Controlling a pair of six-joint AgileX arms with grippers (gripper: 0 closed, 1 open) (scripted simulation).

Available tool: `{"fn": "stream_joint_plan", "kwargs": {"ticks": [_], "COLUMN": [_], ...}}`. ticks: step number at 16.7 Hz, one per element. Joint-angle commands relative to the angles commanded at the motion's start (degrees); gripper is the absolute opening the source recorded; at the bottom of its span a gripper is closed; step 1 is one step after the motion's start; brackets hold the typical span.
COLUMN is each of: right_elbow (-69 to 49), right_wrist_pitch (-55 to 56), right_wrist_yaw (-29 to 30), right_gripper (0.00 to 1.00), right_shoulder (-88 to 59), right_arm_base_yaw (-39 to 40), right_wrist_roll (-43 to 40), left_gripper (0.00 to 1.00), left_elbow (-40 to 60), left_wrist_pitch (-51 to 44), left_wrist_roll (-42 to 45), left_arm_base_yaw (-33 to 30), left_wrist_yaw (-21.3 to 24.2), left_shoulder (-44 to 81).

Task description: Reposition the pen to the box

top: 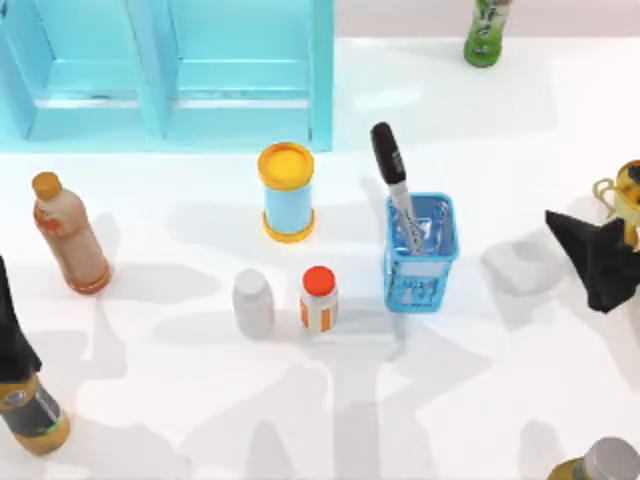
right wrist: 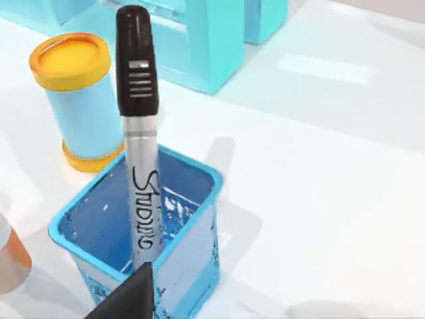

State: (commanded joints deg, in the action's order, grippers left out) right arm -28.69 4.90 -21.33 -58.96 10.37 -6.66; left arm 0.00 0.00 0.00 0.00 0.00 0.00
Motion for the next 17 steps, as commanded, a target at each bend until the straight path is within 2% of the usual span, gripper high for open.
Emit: {"fn": "stream_joint_plan", "kwargs": {"ticks": [5, 8, 17], "right_elbow": [-9.9, -13.3, -14.6], "right_wrist_pitch": [1.6, 2.0, 2.8], "right_wrist_yaw": [-7.6, -10.5, -11.0], "right_gripper": [1.0, 1.0, 1.0], "right_shoulder": [-20.8, -28.1, -31.2], "right_arm_base_yaw": [3.9, 5.3, 5.6], "right_wrist_roll": [-2.0, -2.7, -2.7], "left_gripper": [1.0, 1.0, 1.0], "left_elbow": [0.0, 0.0, 0.0], "left_wrist_pitch": [0.0, 0.0, 0.0], "left_wrist_roll": [0.0, 0.0, 0.0], "left_arm_base_yaw": [0.0, 0.0, 0.0], "left_wrist_yaw": [0.0, 0.0, 0.0], "left_shoulder": [0.0, 0.0, 0.0]}}
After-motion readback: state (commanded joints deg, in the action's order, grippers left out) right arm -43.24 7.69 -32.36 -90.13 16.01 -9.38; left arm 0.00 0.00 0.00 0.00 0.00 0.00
